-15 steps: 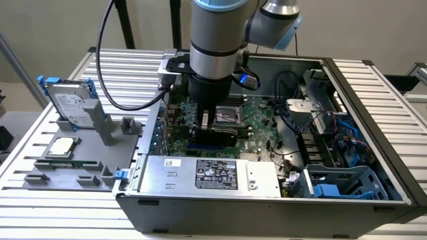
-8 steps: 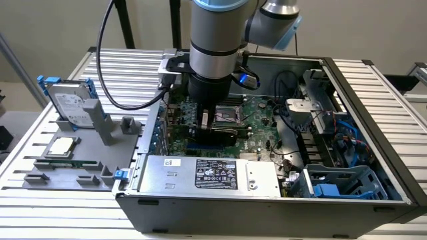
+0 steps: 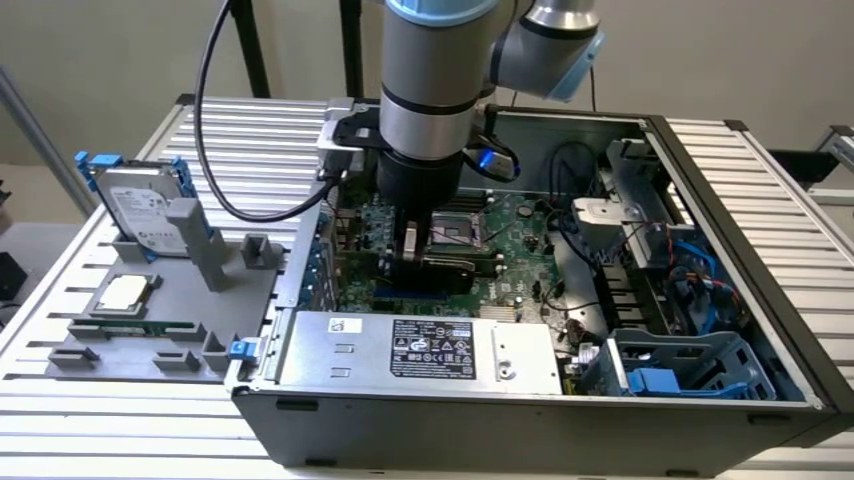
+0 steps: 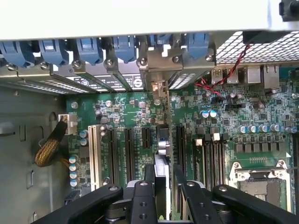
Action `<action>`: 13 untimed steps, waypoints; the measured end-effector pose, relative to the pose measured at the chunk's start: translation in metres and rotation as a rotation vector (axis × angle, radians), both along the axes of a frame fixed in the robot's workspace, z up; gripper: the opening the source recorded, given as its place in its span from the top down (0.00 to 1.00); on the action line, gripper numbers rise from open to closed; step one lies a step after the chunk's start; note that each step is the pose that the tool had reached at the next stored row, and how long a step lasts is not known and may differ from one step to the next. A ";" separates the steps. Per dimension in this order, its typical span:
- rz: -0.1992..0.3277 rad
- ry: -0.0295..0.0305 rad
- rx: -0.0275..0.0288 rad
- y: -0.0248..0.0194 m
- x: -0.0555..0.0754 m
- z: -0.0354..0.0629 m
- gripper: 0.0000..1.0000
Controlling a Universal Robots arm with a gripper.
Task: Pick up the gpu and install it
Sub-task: 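Press down on the gpu until it lock into place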
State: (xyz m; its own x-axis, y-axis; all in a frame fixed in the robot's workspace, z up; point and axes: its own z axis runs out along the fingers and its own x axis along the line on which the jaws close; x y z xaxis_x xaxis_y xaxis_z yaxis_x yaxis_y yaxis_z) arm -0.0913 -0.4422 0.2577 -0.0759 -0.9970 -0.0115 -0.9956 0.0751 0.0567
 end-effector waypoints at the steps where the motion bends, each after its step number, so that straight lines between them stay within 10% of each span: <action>1: 0.000 0.0001 -0.0005 0.0001 0.000 -0.0004 1.00; 13: 0.000 0.0004 -0.0006 0.0011 0.000 -0.0012 1.00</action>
